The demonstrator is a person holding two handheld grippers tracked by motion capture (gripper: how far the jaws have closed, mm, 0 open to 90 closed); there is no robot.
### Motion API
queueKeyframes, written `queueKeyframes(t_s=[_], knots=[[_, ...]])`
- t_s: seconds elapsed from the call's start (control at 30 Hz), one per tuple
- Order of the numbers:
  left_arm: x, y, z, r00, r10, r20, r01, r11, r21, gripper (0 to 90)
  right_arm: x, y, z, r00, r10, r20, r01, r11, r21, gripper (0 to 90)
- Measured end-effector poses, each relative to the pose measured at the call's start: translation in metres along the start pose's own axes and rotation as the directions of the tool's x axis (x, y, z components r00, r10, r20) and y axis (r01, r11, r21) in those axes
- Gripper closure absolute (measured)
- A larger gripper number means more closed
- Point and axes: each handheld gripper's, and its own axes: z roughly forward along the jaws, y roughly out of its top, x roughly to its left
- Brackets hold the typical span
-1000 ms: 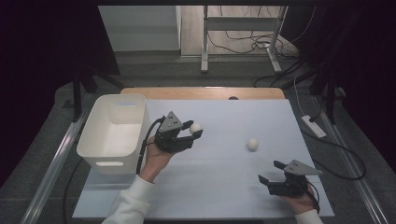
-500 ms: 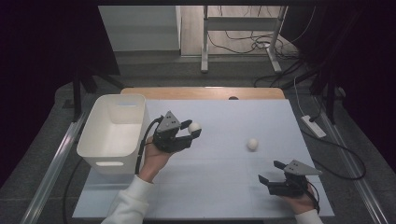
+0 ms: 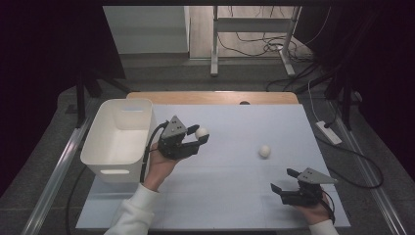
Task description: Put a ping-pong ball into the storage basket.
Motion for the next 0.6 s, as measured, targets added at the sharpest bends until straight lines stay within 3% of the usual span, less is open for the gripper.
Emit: queueKeyframes(t_s=[0.6], knots=[[0.008,0.003,-0.012,0.9997,-0.015,-0.020,0.015,0.9994,-0.031,50.3,-0.001,0.000,-0.001,1.0000,0.001,0.003,-0.001,1.000,-0.002,13.9]])
